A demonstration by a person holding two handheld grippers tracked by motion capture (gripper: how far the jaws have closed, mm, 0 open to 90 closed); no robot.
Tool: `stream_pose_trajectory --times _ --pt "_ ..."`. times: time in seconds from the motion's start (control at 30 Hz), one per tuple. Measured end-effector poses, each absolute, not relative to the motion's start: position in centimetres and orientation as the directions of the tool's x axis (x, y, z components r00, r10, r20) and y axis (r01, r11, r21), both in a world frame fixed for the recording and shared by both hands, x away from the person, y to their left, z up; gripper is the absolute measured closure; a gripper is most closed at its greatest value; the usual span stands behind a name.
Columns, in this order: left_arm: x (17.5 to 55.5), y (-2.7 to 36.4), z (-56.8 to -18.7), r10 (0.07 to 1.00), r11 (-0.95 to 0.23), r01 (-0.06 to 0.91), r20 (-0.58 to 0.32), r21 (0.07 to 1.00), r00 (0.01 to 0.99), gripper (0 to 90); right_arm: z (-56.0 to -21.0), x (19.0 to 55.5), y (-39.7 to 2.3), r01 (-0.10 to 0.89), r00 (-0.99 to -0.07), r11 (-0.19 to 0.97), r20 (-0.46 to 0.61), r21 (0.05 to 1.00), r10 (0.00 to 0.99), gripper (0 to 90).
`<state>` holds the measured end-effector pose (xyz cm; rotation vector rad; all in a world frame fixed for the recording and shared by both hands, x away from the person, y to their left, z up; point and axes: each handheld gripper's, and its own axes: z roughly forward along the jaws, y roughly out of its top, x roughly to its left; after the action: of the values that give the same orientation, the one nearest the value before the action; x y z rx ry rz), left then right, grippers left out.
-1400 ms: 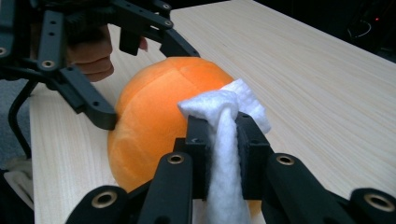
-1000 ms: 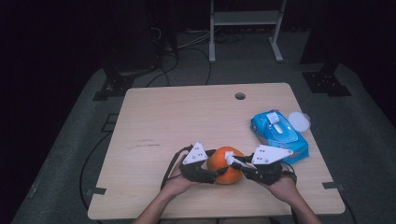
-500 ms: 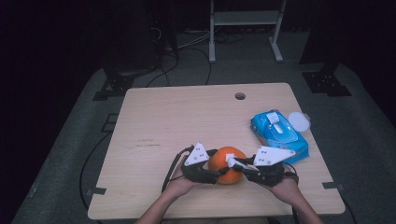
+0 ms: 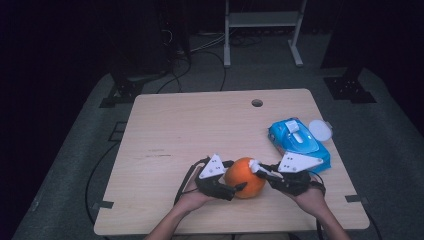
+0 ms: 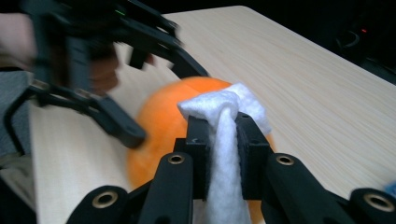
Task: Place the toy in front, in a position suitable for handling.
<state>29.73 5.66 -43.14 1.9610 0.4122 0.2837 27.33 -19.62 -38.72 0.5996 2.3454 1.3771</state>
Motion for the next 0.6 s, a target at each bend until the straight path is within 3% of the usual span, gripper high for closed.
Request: stream_pose_trajectory --times 0.13,0.27,0.43,0.6 --pt "29.3 5.6 -43.0 0.381 -0.404 0.125 0.043 0.906 0.924 29.6 -38.5 26.7 -18.6 0.145 -0.865 0.455 -0.11 0.879 0.489 77.2" --pt "29.2 5.9 -43.0 0.31 -0.413 0.076 0.061 0.908 0.949 30.1 -38.6 27.3 -19.7 0.156 -0.849 0.443 -0.109 0.883 0.516 77.3" --pt "29.9 5.3 -43.2 0.374 -0.389 0.145 0.013 0.91 0.927 13.8 -38.8 27.4 -19.8 0.168 -0.843 0.437 -0.101 0.883 0.529 77.3" --pt "29.3 4.9 -43.4 0.38 -0.399 0.114 0.051 0.91 0.924 27.7 -38.5 26.3 -18.1 0.135 -0.876 0.444 -0.103 0.886 0.472 77.2"
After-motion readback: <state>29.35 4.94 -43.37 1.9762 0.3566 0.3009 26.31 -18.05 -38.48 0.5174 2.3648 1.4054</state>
